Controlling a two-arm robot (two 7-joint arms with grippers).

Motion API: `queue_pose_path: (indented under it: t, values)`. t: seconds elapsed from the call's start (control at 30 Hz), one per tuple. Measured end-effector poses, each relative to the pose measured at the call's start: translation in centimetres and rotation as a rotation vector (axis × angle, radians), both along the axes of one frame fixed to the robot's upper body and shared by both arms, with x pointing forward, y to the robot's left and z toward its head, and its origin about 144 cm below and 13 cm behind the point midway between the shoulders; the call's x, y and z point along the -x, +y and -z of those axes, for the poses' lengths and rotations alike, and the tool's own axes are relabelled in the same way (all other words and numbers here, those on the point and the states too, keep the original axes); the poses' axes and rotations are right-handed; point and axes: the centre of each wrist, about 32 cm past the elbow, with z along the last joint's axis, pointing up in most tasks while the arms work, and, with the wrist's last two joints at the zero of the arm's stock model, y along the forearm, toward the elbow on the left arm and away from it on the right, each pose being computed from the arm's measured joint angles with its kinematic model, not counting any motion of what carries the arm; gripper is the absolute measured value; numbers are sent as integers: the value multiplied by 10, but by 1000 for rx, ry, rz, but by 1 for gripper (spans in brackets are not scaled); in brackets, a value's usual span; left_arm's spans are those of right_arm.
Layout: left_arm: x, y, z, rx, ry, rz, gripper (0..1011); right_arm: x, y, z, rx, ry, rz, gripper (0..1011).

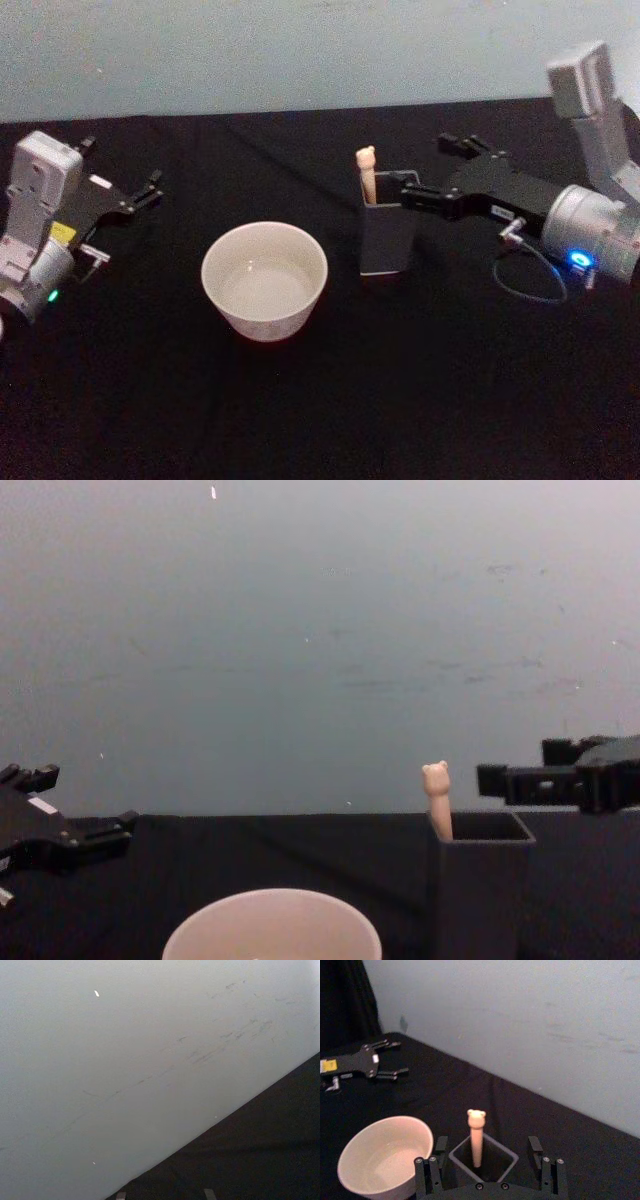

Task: Pick up the stirring spoon with one hand, stir inside the cup, then place it back in its original position.

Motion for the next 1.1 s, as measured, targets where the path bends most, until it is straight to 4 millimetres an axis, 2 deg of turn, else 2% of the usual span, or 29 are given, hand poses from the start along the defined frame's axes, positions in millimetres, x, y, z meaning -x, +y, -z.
queue_pose_path:
  t: [0.33,0.7,1.1]
  values:
    - [0,0,0,0,0,0,1001,-17,18,-3,51,83,-47,1002]
    - [0,0,0,0,0,0,1001,-37,34,-4,113,56,-43,1002]
    - [0,0,0,0,0,0,1001,-52,41,-1,125,68,-50,1002]
